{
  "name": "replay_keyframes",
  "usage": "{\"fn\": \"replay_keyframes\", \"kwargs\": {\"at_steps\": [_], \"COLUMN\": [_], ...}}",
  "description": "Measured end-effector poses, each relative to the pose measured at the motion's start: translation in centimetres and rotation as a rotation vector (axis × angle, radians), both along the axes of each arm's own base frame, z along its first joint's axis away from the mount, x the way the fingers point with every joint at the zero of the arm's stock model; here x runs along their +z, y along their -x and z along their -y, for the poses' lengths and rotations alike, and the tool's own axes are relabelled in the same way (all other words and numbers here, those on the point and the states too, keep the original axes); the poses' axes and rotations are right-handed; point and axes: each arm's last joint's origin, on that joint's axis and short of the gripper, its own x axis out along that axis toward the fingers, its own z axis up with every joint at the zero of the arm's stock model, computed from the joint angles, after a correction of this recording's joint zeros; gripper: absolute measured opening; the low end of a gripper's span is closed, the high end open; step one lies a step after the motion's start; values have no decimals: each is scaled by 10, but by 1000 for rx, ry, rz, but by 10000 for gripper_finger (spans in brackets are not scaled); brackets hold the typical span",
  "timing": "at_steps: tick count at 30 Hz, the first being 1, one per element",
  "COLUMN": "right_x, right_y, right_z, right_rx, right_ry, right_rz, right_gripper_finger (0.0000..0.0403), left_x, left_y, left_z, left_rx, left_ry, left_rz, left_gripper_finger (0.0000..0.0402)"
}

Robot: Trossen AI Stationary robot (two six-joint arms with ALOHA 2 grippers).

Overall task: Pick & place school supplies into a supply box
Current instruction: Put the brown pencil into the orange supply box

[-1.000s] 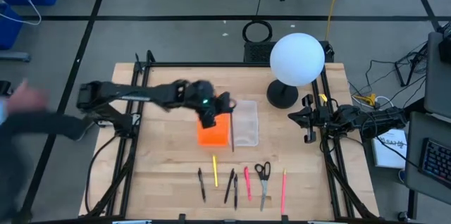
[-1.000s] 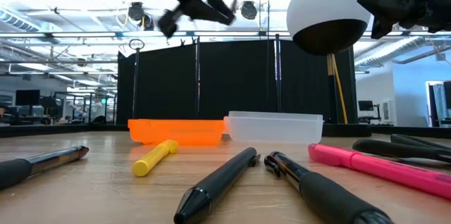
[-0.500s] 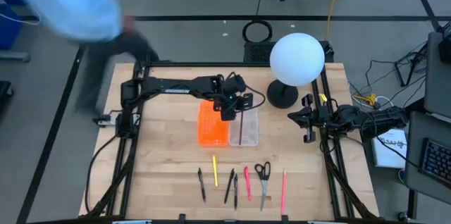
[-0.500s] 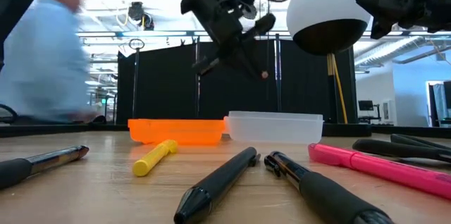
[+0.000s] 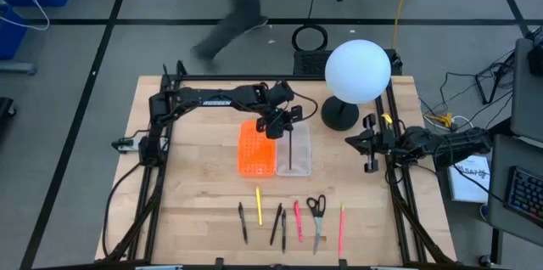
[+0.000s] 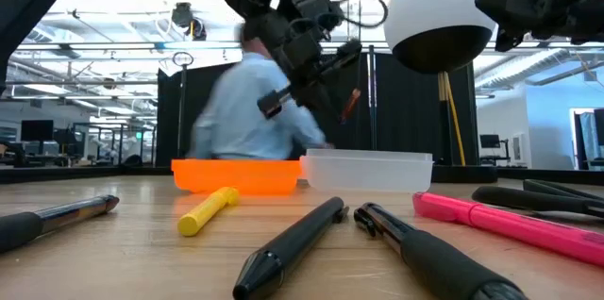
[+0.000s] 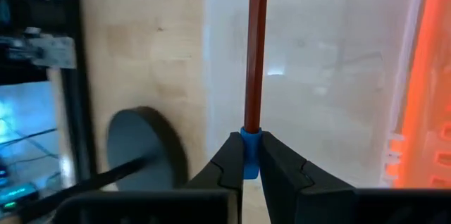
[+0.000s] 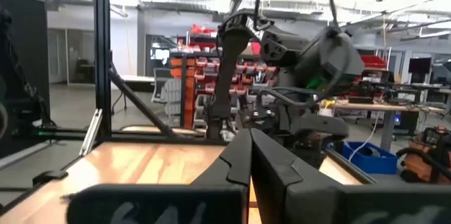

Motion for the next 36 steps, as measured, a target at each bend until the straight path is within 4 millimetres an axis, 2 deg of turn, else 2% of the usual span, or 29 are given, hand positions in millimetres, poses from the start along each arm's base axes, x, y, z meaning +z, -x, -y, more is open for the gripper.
{"fn": "replay_keyframes", "kwargs": {"at_steps": [7,18,28,36], "right_x": [-1,-1,-1,0], "right_y": [-2,-2,-2,-2], "right_z": [0,0,0,0], "right_rx": [-1,-2,-2,-2], "right_ry": [1,1,1,2], "right_rz": [-14,-13,-11,-9], "right_gripper_finger": [0,0,0,0], "left_x": [-22,-29,-51,-53], "left_y": [-6,-2,5,5], "left_z": [-6,-6,5,5], "left_rx": [32,79,72,111], "left_ry": [-41,-65,-144,-143], "left_rz": [-35,-102,-153,-158], "left_gripper_finger": [34,34,34,61]}}
